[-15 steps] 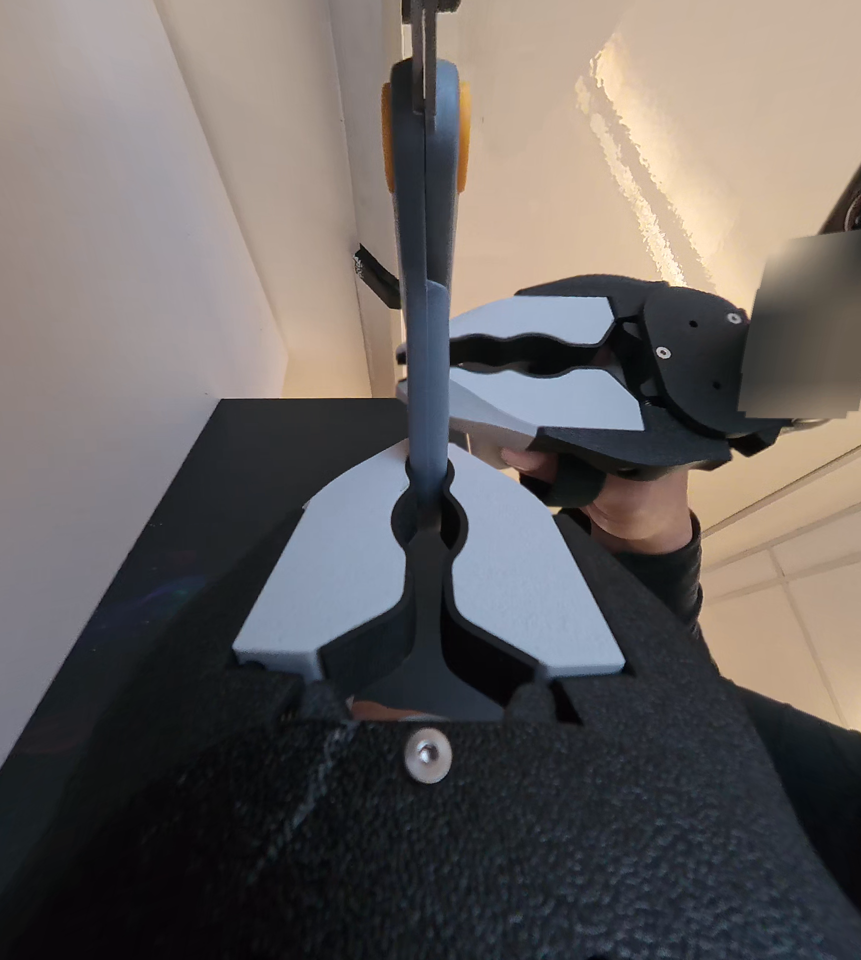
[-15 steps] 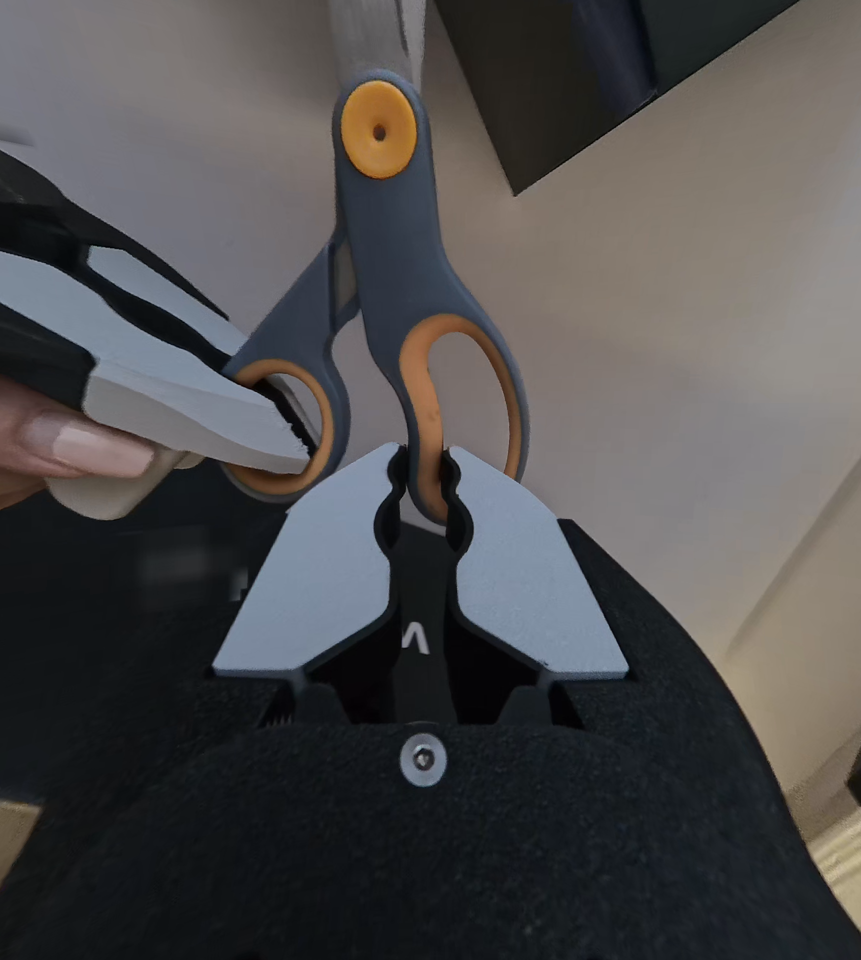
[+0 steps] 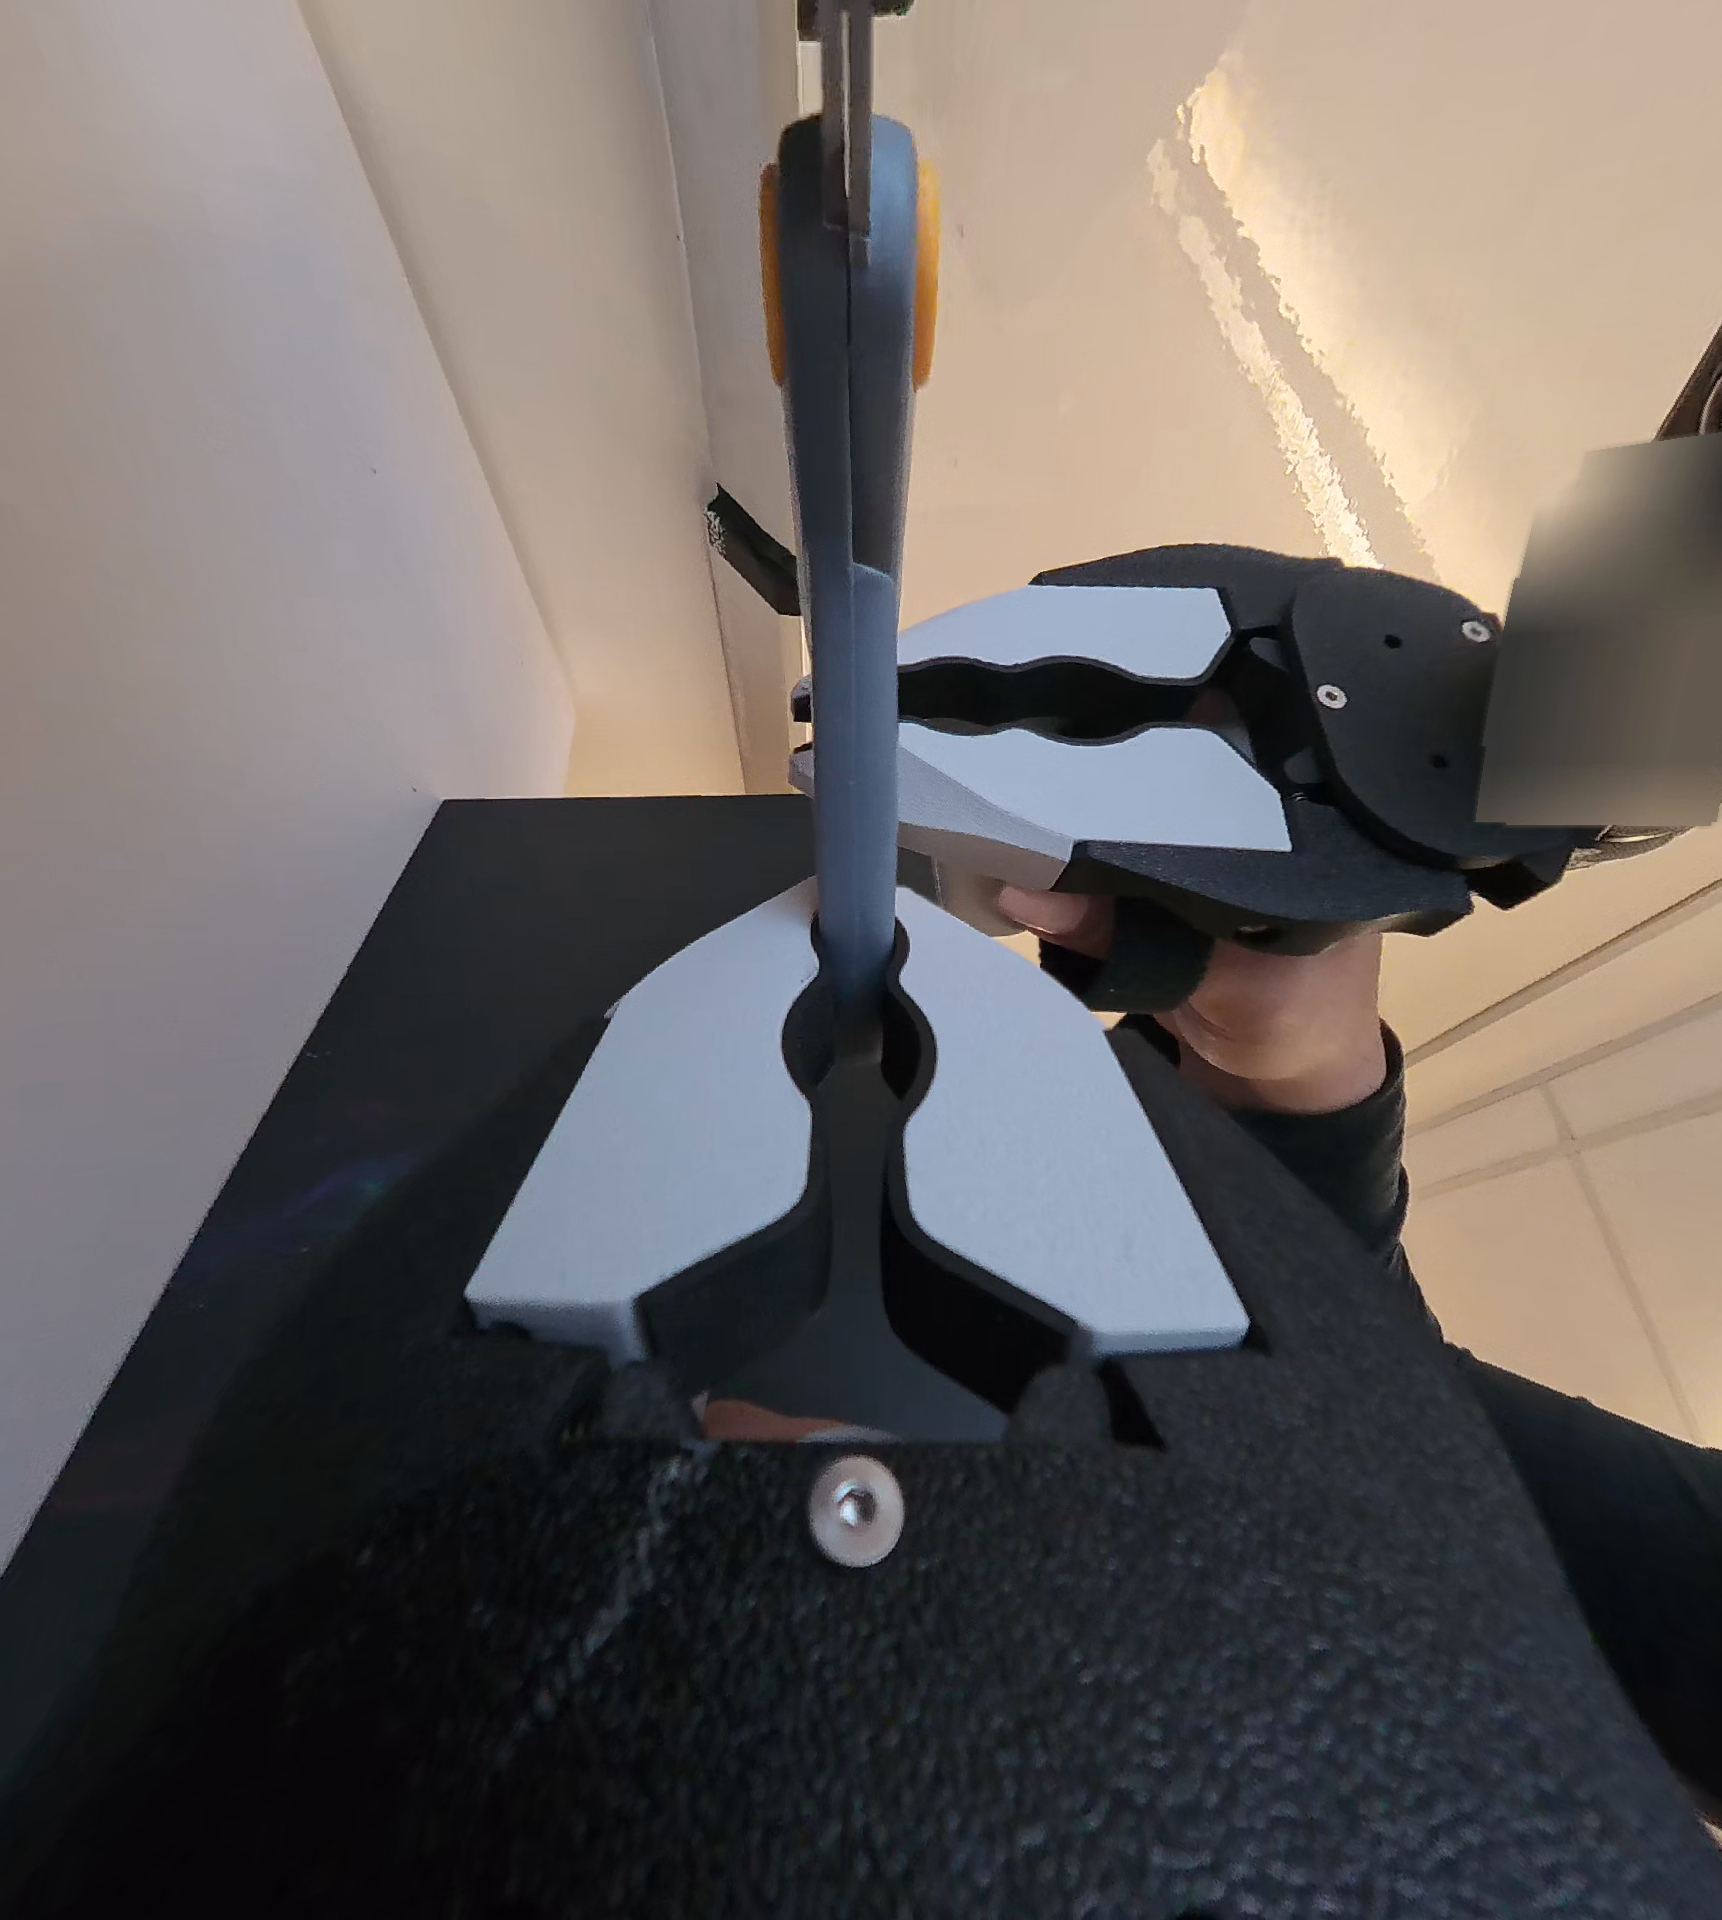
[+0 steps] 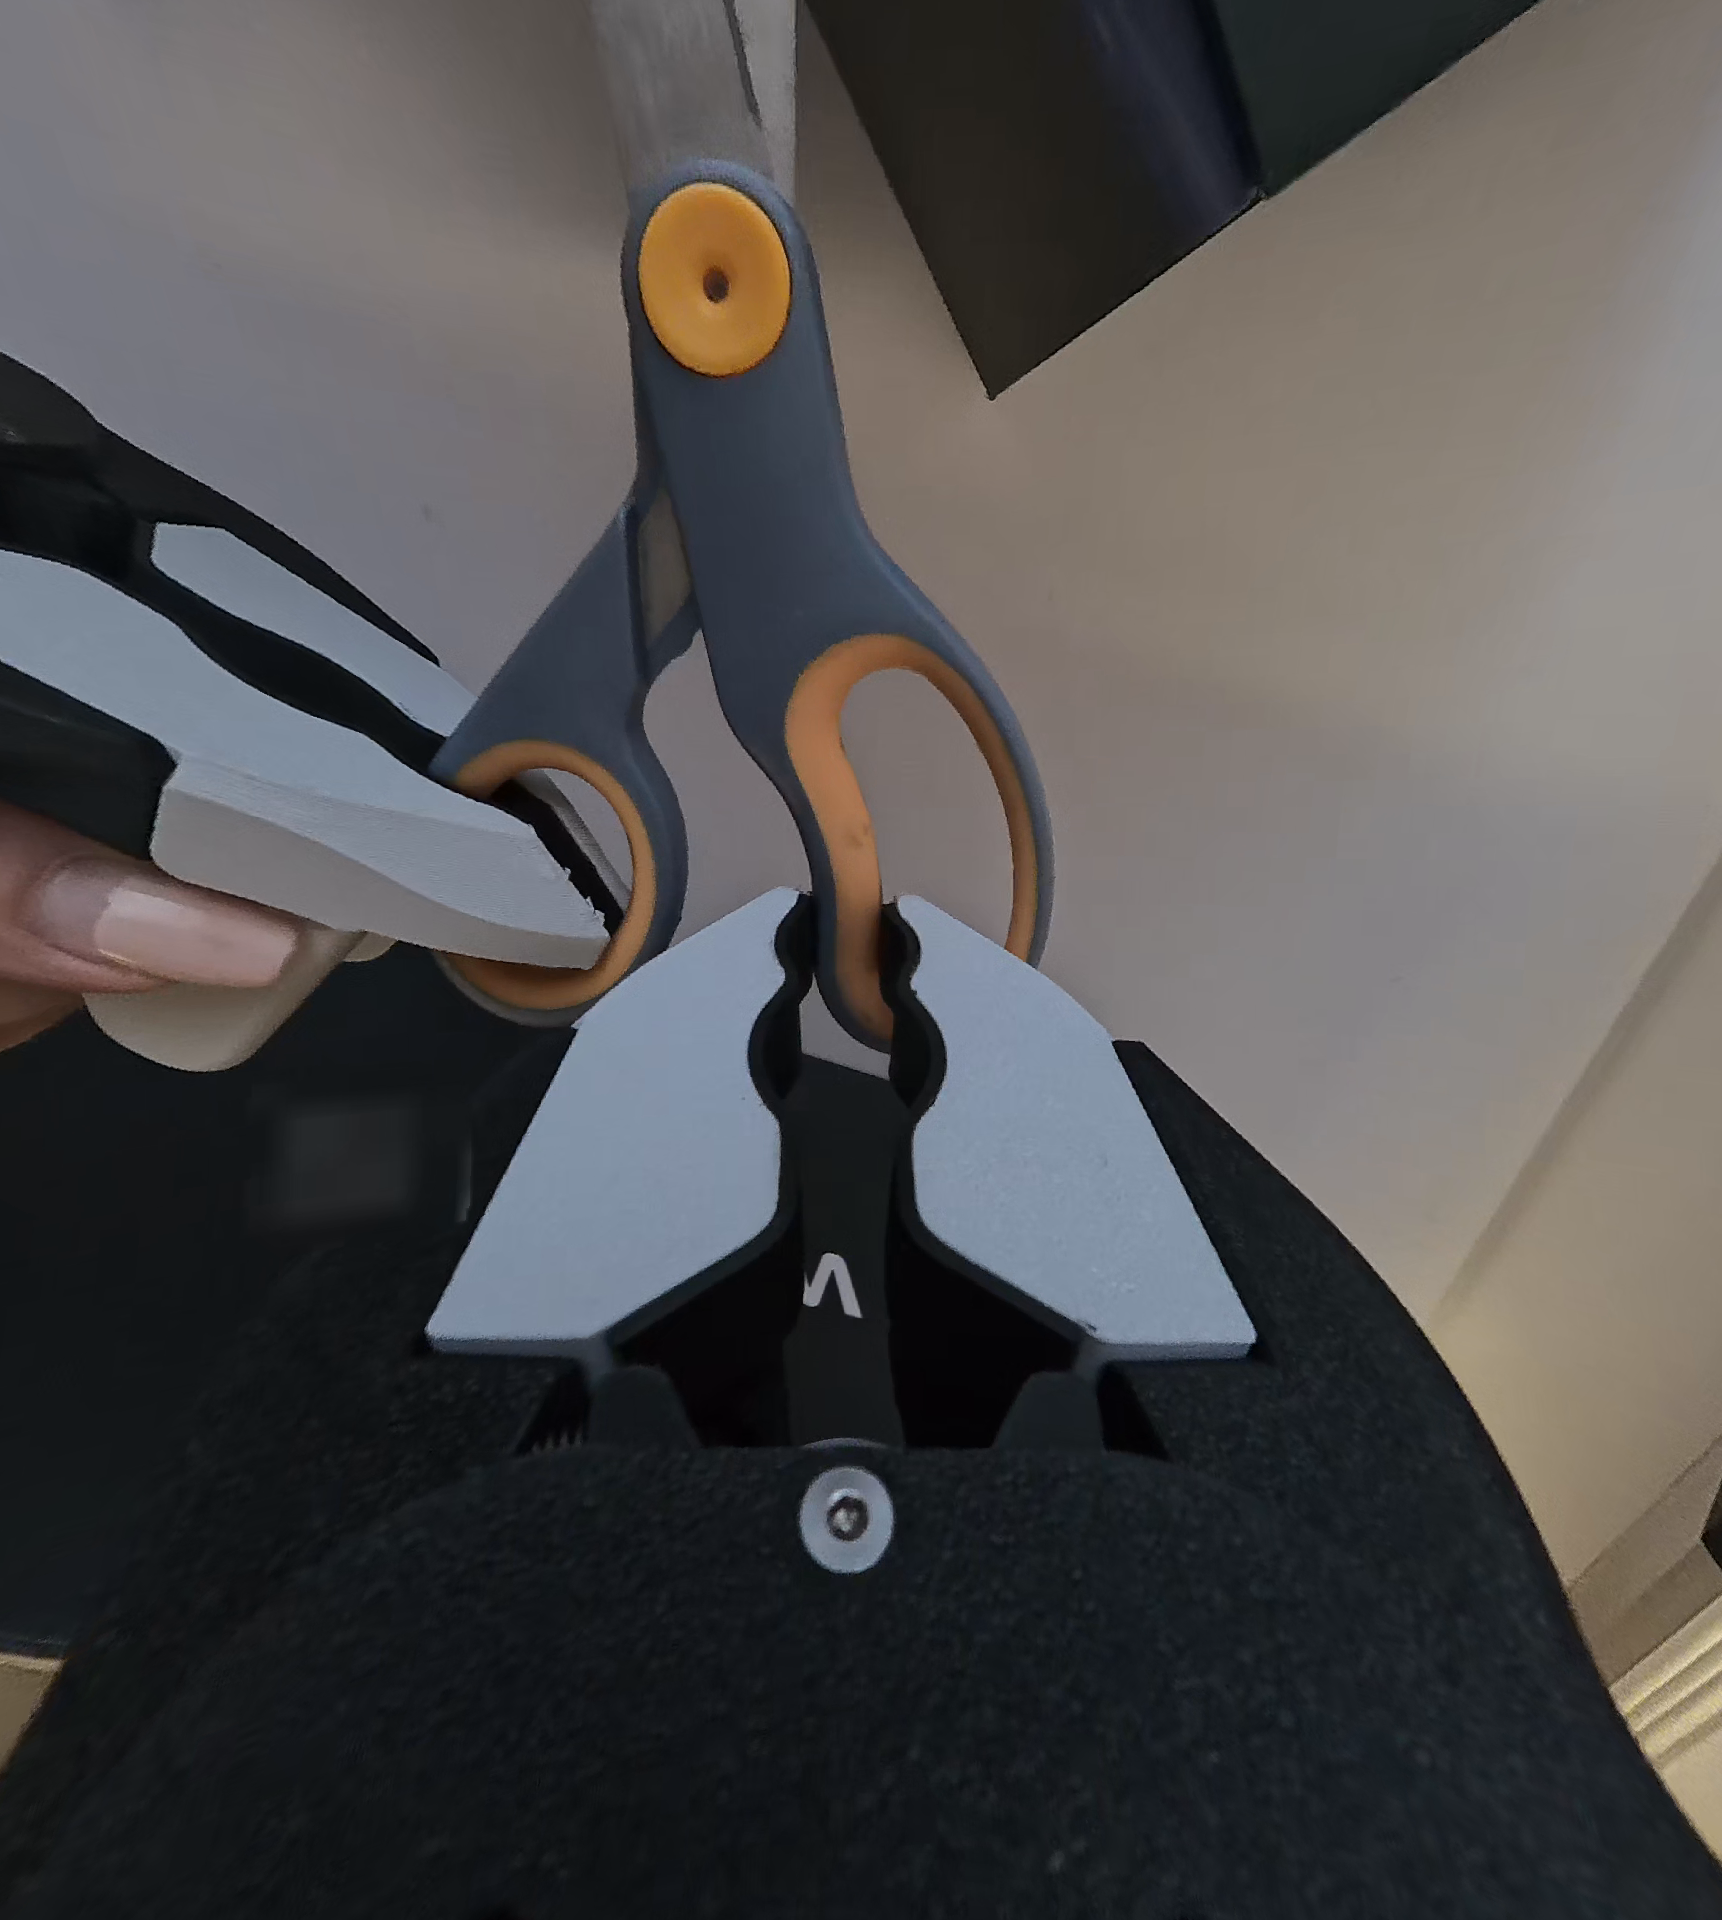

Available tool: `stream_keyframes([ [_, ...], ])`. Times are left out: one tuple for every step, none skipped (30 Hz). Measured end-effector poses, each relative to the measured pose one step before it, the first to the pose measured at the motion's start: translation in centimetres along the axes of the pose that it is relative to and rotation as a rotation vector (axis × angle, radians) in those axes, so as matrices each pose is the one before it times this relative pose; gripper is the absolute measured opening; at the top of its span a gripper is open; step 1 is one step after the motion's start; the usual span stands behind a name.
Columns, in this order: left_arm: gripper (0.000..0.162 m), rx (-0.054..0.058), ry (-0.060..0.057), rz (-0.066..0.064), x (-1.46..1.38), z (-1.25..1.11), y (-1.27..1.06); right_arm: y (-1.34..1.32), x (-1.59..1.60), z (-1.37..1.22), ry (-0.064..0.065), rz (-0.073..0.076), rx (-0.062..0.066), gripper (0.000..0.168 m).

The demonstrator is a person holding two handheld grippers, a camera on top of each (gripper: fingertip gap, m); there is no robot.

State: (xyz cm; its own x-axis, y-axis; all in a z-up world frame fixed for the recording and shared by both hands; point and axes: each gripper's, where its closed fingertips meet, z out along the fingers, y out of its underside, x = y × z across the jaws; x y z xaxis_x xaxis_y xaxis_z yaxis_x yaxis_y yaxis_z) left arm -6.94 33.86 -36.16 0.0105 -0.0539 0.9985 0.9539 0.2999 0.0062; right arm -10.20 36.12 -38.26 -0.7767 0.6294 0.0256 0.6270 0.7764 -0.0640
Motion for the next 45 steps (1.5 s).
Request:
stream_keyframes([
  [0.003, 0.0063, -0.006, 0.0048, -0.029, -0.019, 0.002, -0.016, -0.053, 0.078, -0.0037, 0.0008, -0.0005, 0.011],
  [0.003, 0.0015, -0.0036, 0.0046, 0.003, -0.039, 0.048, 0.007, -0.085, 0.038, -0.0057, 0.0042, 0.0061, 0.011],
  [0.003, -0.0047, 0.0037, -0.0019, -0.016, -0.089, -0.007, -0.024, -0.08, -0.006, -0.0038, 0.0056, 0.0118, 0.011],
  [0.003, 0.0021, 0.0003, -0.0016, -0.022, -0.034, -0.011, 0.002, -0.077, -0.02, -0.0049, 0.0083, 0.0084, 0.011],
  [0.003, 0.0065, -0.0035, 0.0046, 0.037, -0.049, -0.001, -0.079, -0.012, 0.017, 0.0021, 0.0034, 0.0068, 0.011],
  [0.003, -0.002, -0.0012, 0.0015, 0.02, 0.076, 0.013, -0.042, 0.095, -0.001, 0.0154, -0.0052, 0.01, 0.011],
  [0.003, -0.0021, 0.0029, -0.0043, -0.042, -0.021, -0.067, 0.011, 0.027, 0.01, 0.0028, 0.0047, 0.0036, 0.011],
  [0.003, 0.0043, 0.0012, 0.0019, -0.007, 0.012, 0.001, -0.006, -0.018, 0.007, -0.0083, 0.0085, -0.0013, 0.011],
  [0.003, -0.0026, -0.0027, 0.0051, 0.006, 0.013, 0.012, 0.005, 0.004, 0.01, -0.0044, 0.0016, -0.0019, 0.011],
  [0.003, -0.0015, 0.0006, -0.0014, 0.014, 0.062, -0.01, -0.024, 0.082, 0.001, 0.0017, 0.0, -0.0021, 0.011],
  [0.003, 0.006, 0.002, -0.0015, 0.041, -0.026, -0.027, -0.083, 0.246, -0.058, 0.0138, -0.004, 0.0042, 0.011],
  [0.003, 0.0024, 0.001, 0.0026, 0.042, 0.058, 0.013, -0.038, 0.118, -0.039, 0.007, -0.0036, 0.0014, 0.011],
  [0.003, -0.0016, -0.0009, 0.0003, -0.025, -0.006, -0.061, -0.012, 0.031, 0.034, -0.0019, 0.0018, -0.0052, 0.011],
  [0.003, 0.0022, 0.0, -0.0016, -0.02, 0.064, 0.01, -0.01, 0.071, 0.034, 0.0058, -0.004, -0.0028, 0.011],
  [0.003, 0.0025, -0.0004, -0.0035, -0.02, 0.025, -0.029, -0.006, 0.026, 0.019, 0.0054, -0.006, 0.0021, 0.011],
  [0.003, 0.0035, -0.0031, 0.0045, -0.012, 0.018, 0.014, 0.0, -0.023, 0.029, -0.002, 0.0032, 0.0014, 0.011],
  [0.003, 0.0005, 0.0011, -0.0024, 0.032, -0.016, -0.012, -0.038, -0.019, -0.026, -0.0023, 0.0037, 0.0033, 0.011],
  [0.003, 0.0029, 0.0002, -0.0011, -0.067, -0.024, -0.072, -0.03, -0.019, -0.017, -0.0014, 0.0005, 0.0, 0.011],
  [0.003, 0.002, -0.001, 0.0027, -0.002, 0.031, -0.01, -0.053, 0.04, 0.011, 0.0068, -0.0041, -0.0037, 0.011],
  [0.003, -0.0023, 0.0013, -0.0034, -0.052, 0.049, 0.013, 0.003, 0.056, 0.012, 0.0072, -0.0024, -0.0025, 0.011],
  [0.003, 0.0033, 0.0021, 0.0012, -0.002, 0.025, 0.01, -0.014, -0.012, -0.005, -0.0015, 0.0014, -0.003, 0.011],
  [0.003, 0.001, -0.001, -0.0005, 0.011, 0.014, 0.0, -0.007, 0.006, -0.004, -0.0006, -0.0036, -0.0006, 0.011],
  [0.003, -0.0008, -0.0023, 0.0008, -0.005, -0.02, 0.026, 0.094, 0.088, 0.042, -0.0005, -0.0022, -0.004, 0.011],
  [0.003, 0.0007, -0.0004, 0.0, -0.002, -0.049, -0.006, -0.027, -0.032, 0.033, 0.0005, -0.0023, -0.0012, 0.011],
  [0.003, 0.0004, -0.0023, -0.001, -0.021, -0.044, -0.022, -0.036, -0.074, 0.045, -0.0003, -0.0011, 0.0009, 0.011],
  [0.003, 0.0012, -0.0058, 0.0056, -0.041, -0.09, 0.002, 0.004, -0.056, 0.07, -0.0006, -0.0023, -0.0028, 0.011],
  [0.003, 0.0005, -0.0016, 0.0012, -0.048, -0.016, -0.012, 0.002, -0.012, 0.075, 0.002, -0.0035, -0.0037, 0.011],
  [0.003, 0.0003, -0.0006, -0.0038, -0.079, -0.033, 0.028, 0.027, 0.021, 0.04, 0.0008, -0.0021, 0.0004, 0.011],
  [0.003, 0.0006, -0.0028, 0.0045, -0.018, -0.01, 0.008, 0.02, -0.01, 0.046, -0.0026, 0.0023, 0.0059, 0.011],
  [0.003, -0.0022, 0.0034, 0.0026, 0.013, 0.051, -0.011, -0.005, 0.05, -0.061, -0.0043, 0.0067, 0.014, 0.011],
  [0.003, -0.0017, 0.0111, -0.0019, 0.185, 0.055, -0.019, -0.137, 0.03, -0.138, -0.0019, 0.0068, 0.0223, 0.012],
  [0.003, -0.0017, 0.016, -0.0106, 0.247, 0.127, 0.006, -0.069, 0.11, -0.36, 0.0032, -0.0007, 0.0273, 0.012],
  [0.003, -0.0024, 0.0059, -0.0087, 0.138, 0.16, 0.007, -0.04, 0.125, -0.421, 0.0008, 0.0051, 0.0251, 0.013],
  [0.003, -0.0021, -0.0004, -0.0019, -0.013, 0.152, 0.0, 0.193, 0.158, -0.448, -0.0061, 0.0149, 0.0021, 0.014],
  [0.003, 0.001, 0.0024, -0.0085, -0.012, 0.054, -0.049, 0.253, 0.149, -0.615, -0.0102, 0.0136, -0.0066, 0.015],
  [0.003, 0.0017, 0.0065, -0.0017, 0.176, 0.021, -0.03, 0.051, 0.111, -0.739, -0.0163, 0.0108, 0.0096, 0.016],
  [0.003, -0.0022, -0.0061, 0.0025, 0.001, 0.014, -0.004, -0.021, 0.239, -0.86, -0.0121, 0.0101, 0.0109, 0.007],
  [0.003, -0.0004, 0.0052, -0.0052, 0.013, 0.025, -0.006, -0.279, 0.45, -0.868, 0.0002, 0.0057, 0.0228, 0.007],
  [0.003, -0.0008, 0.0006, -0.0005, -0.058, -0.011, 0.009, -0.579, 0.209, -0.715, -0.0187, 0.0051, 0.0285, 0.007],
  [0.003, -0.0031, -0.0004, 0.0032, -0.018, -0.018, 0.031, -0.959, -0.063, -0.392, -0.0423, 0.008, 0.0315, 0.008],
  [0.003, 0.0003, 0.0027, 0.001, 0.043, -0.063, 0.006, -1.259, -0.396, 0.013, -0.0659, 0.0108, 0.0297, 0.013],
  [0.003, 0.0022, 0.0027, -0.0014, 0.07, -0.046, 0.003, -1.261, -0.909, 0.433, -0.1044, 0.0152, 0.012, 0.014],
  [0.003, -0.0003, 0.0009, -0.0006, 0.049, -0.031, 0.004, -1.25, -0.868, 0.777, -0.1117, 0.0178, 0.0054, 0.014],
  [0.003, -0.0015, 0.0002, 0.0002, 0.053, -0.031, 0.032, -1.093, 0.012, 0.989, -0.0627, 0.022, -0.0051, 0.015],
  [0.003, -0.0016, 0.0006, 0.0009, 0.045, -0.043, 0.0, -0.961, 0.264, 0.999, -0.0401, 0.0145, -0.0117, 0.014],
])
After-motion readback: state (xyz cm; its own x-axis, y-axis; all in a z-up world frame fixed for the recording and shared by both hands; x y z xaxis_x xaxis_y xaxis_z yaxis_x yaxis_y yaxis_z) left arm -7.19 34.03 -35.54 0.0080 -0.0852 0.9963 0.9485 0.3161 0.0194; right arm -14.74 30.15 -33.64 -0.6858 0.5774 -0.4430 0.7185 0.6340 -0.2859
